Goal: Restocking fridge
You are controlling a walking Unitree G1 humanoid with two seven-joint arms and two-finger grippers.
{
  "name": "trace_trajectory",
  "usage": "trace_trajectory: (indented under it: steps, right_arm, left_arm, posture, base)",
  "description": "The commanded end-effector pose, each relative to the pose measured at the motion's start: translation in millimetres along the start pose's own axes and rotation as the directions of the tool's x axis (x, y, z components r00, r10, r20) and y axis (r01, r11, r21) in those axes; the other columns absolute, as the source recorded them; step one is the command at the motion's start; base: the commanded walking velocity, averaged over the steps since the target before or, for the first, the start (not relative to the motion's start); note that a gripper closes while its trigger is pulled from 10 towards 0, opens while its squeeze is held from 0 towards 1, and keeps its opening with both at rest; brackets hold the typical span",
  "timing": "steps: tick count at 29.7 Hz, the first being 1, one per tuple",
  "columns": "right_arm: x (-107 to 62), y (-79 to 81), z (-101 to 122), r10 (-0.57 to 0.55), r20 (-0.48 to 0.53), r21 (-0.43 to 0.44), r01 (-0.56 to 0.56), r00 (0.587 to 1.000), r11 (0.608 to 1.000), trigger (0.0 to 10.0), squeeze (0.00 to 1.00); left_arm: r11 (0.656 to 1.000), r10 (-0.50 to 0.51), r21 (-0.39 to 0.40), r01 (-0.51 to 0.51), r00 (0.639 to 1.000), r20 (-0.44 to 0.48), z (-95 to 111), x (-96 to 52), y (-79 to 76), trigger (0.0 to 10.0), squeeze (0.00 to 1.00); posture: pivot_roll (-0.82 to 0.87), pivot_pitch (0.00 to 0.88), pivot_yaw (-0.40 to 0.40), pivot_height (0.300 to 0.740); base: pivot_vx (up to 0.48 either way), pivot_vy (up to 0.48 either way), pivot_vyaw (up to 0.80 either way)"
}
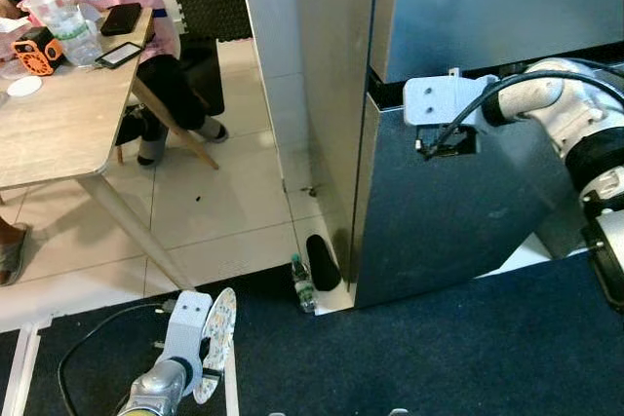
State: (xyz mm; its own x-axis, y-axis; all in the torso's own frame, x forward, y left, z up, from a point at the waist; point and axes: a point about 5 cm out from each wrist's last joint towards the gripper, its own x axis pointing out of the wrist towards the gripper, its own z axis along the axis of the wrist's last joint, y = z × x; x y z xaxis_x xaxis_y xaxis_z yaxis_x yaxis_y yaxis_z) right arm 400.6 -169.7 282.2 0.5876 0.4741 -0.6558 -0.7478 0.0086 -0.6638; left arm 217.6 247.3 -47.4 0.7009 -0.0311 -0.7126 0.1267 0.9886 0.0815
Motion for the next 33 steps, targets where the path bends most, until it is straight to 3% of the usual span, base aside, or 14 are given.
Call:
trace_trajectory:
  steps: [1, 14, 16, 18, 23, 24, 26, 27, 28, 29, 30, 31, 32, 33]
  right_arm:
    - [22.0, 33.3, -5, 0.265, -0.001, -0.014, -0.265, 0.964, 0.964, 10.0, 0.00]
    - [6.6, 35.0, -12, 0.396, 0.005, -0.003, -0.396, 0.918, 0.918, 10.0, 0.00]
    - [2.2, 38.8, -14, 0.453, 0.025, -0.011, -0.453, 0.891, 0.891, 10.0, 0.00]
    - [-0.8, 41.6, -10, 0.486, 0.133, -0.023, -0.488, 0.864, 0.873, 10.0, 0.00]
    - [-5.6, 39.6, 1, 0.449, 0.279, -0.031, -0.460, 0.849, 0.888, 10.0, 0.00]
    - [-23.0, 36.2, 14, 0.391, 0.436, -0.042, -0.415, 0.811, 0.909, 10.0, 0.00]
    - [-47.5, 44.5, 34, 0.393, 0.617, -0.090, -0.435, 0.681, 0.896, 10.0, 0.00]
    - [-47.5, 44.5, 34, 0.393, 0.617, -0.090, -0.435, 0.681, 0.896, 10.0, 0.00]
    - [-59.9, 50.8, 43, 0.404, 0.684, -0.122, -0.450, 0.608, 0.885, 10.0, 0.00]
    - [-59.9, 50.8, 43, 0.404, 0.684, -0.122, -0.450, 0.608, 0.885, 10.0, 0.00]
    - [-76.5, 63.8, 51, 0.416, 0.764, -0.161, -0.478, 0.494, 0.863, 10.0, 0.00]
    - [-80.6, 71.3, 53, 0.425, 0.785, -0.171, -0.502, 0.450, 0.848, 10.0, 0.00]
    - [-80.9, 78.7, 52, 0.435, 0.794, -0.171, -0.531, 0.425, 0.830, 10.0, 0.00]
    - [-80.9, 78.7, 52, 0.435, 0.794, -0.171, -0.531, 0.425, 0.830, 10.0, 0.00]
  left_arm:
    - [1.000, 0.015, 0.026, -0.015, 1.000, -0.017, -6, -4.5, 9.5, 10.0, 0.00]
    - [1.000, 0.010, 0.016, -0.010, 1.000, -0.010, -6, -3.5, 5.7, 10.0, 0.00]
    - [1.000, 0.008, 0.014, -0.008, 1.000, -0.009, -6, -2.9, 4.0, 10.0, 0.00]
    - [1.000, 0.006, 0.006, -0.006, 1.000, -0.006, -5, -2.1, 2.4, 10.0, 0.00]
    - [1.000, 0.003, 0.002, -0.003, 1.000, -0.003, -4, -1.5, 1.3, 10.0, 0.00]
    - [1.000, 0.000, -0.002, 0.000, 1.000, -0.003, -3, -1.1, 0.5, 10.0, 0.00]
    - [1.000, -0.002, -0.006, 0.002, 1.000, -0.004, -4, -0.8, -0.8, 10.0, 0.00]
    - [1.000, -0.002, -0.006, 0.002, 1.000, -0.004, -4, -0.8, -0.8, 10.0, 0.00]
    - [1.000, -0.005, -0.007, 0.005, 1.000, -0.007, -4, -0.8, -1.7, 10.0, 0.00]
    - [1.000, -0.005, -0.007, 0.005, 1.000, -0.007, -4, -0.8, -1.7, 10.0, 0.00]
    - [1.000, -0.010, -0.005, 0.010, 1.000, -0.012, -6, -0.8, -3.3, 10.0, 0.00]
    - [1.000, -0.011, -0.006, 0.010, 1.000, -0.013, -7, -0.8, -3.7, 10.0, 0.00]
    - [1.000, -0.011, -0.006, 0.011, 1.000, -0.015, -7, -0.9, -3.8, 10.0, 0.00]
    - [1.000, -0.011, -0.006, 0.011, 1.000, -0.015, -7, -0.9, -3.8, 10.0, 0.00]
  posture:
    - [-0.04, 0.160, 0.016, 0.740]
    - [-0.04, 0.153, 0.008, 0.740]
    - [-0.04, 0.142, 0.002, 0.740]
    - [-0.04, 0.132, 0.002, 0.740]
    - [-0.05, 0.129, 0.002, 0.740]
    - [-0.05, 0.123, 0.001, 0.740]
    - [-0.05, 0.115, -0.001, 0.740]
    - [-0.05, 0.115, -0.001, 0.740]
    - [-0.05, 0.107, -0.002, 0.740]
    - [-0.05, 0.107, -0.002, 0.740]
    - [-0.04, 0.089, -0.008, 0.740]
    - [-0.04, 0.089, -0.008, 0.740]
    - [-0.04, 0.089, -0.008, 0.740]
    - [-0.04, 0.089, -0.008, 0.740]
  base:
    - [0.000, 0.000, 0.00]
    - [0.000, 0.000, 0.00]
    - [0.000, 0.000, 0.00]
    - [0.000, 0.000, 0.00]
    - [0.000, 0.000, 0.00]
    - [0.000, 0.000, 0.00]
    - [0.000, 0.000, 0.00]
    - [0.000, 0.000, 0.00]
    - [0.000, 0.000, 0.00]
    - [0.000, 0.000, 0.00]
    - [0.000, 0.000, 0.00]
    - [0.000, 0.000, 0.00]
    - [0.000, 0.000, 0.00]
    - [0.000, 0.000, 0.00]
